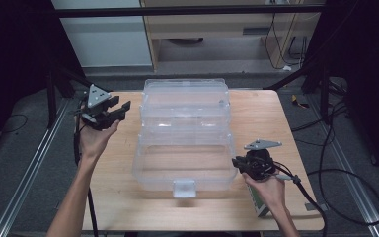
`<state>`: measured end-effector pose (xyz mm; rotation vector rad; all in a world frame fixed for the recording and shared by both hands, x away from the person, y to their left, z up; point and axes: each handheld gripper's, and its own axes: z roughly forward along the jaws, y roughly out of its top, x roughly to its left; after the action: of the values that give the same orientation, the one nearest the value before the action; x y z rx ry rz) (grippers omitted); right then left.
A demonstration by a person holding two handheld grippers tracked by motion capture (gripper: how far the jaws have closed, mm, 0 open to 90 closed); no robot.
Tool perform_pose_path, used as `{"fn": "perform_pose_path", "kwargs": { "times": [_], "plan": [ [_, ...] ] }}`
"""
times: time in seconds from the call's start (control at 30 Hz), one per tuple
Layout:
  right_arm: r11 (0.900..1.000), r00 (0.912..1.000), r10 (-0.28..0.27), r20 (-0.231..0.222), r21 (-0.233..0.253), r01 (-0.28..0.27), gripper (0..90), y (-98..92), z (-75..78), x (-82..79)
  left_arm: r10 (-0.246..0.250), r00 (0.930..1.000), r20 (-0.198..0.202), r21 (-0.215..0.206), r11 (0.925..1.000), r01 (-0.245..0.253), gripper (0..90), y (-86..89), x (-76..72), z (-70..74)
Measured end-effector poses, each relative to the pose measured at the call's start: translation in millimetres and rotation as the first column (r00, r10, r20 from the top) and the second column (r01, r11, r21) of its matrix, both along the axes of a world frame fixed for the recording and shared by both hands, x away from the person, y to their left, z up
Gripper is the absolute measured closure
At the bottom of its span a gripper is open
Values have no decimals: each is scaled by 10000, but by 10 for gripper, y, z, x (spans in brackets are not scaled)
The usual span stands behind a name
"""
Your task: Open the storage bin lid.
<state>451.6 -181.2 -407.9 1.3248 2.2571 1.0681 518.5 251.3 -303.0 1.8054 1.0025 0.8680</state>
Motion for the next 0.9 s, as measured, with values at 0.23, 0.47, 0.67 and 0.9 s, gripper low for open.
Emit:
{"fn": "perform_pose_path", "kwargs": {
  "times": [0.23,0.47,0.67,0.9],
  "plan": [
    [10000,10000,22,11,-8,-22,781,-1,0,1,-143,9998,-111,140,9998,144,518,6,-257,-167],
    [10000,10000,51,8,-10,-51,780,-3,0,4,-279,9983,-505,318,9991,296,511,-23,-434,-369],
    [10000,10000,44,13,-10,-44,780,-2,0,3,-317,9963,-794,236,9992,336,502,-36,-548,-527],
    [10000,10000,38,19,-4,-38,780,-1,0,3,-235,9904,-1363,345,9990,284,496,-12,-618,-708]
  ]
}}
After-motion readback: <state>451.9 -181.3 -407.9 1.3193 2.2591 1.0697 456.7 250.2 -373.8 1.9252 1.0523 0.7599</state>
